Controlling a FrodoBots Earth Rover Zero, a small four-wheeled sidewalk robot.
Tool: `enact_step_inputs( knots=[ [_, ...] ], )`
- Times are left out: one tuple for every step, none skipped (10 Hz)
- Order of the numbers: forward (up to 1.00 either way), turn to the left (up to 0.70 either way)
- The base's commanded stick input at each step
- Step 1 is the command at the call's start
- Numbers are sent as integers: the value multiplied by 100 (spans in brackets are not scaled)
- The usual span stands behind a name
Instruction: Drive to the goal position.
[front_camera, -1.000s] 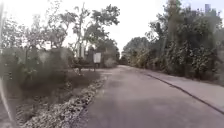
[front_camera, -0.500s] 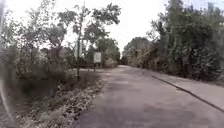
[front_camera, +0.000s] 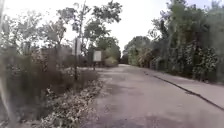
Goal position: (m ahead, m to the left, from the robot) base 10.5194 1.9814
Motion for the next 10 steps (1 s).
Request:
enact_step_inputs(
  knots=[
    [70, 0],
    [70, 0],
    [70, 0],
    [70, 0],
    [70, 0],
    [70, 0],
    [70, 0],
    [70, 0],
    [70, 0],
    [70, 0]
  ],
)
